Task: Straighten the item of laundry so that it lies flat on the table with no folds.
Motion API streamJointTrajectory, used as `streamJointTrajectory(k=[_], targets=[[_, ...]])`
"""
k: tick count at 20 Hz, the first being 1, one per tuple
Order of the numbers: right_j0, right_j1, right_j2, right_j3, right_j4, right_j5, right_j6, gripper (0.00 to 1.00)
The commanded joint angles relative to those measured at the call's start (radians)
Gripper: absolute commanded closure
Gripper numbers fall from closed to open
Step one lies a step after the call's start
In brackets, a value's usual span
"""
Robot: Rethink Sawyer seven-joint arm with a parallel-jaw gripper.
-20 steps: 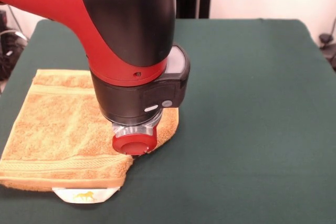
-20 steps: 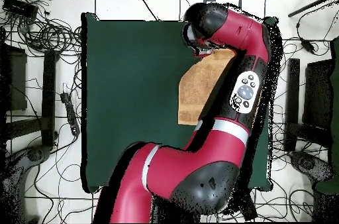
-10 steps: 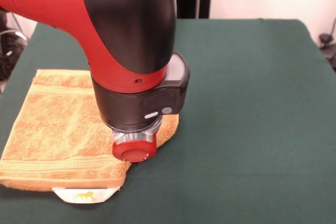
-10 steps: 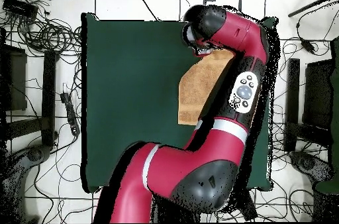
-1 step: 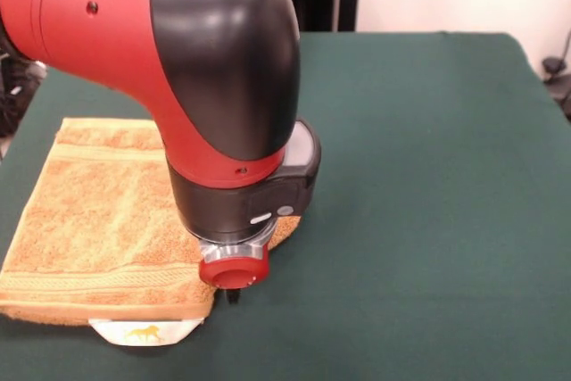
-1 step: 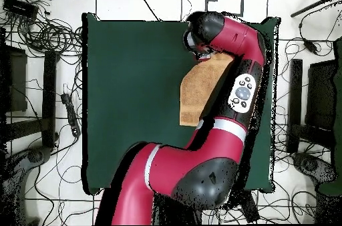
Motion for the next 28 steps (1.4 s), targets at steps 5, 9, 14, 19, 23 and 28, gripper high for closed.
streamJointTrajectory(k=[5,9,14,19,23,28], targets=[[0.027,0.019,0.076,0.05,-0.012,0.016,0.094,0.0],[0.027,0.021,0.065,0.04,-0.012,0.028,0.109,0.0],[0.021,0.0,0.052,0.043,-0.006,0.068,0.135,0.0],[0.03,-0.039,0.021,0.079,-0.034,0.152,0.123,0.0],[0.035,-0.052,0.005,0.086,-0.047,0.181,0.132,0.0],[0.033,-0.028,-0.022,0.038,-0.054,0.232,0.158,0.0]])
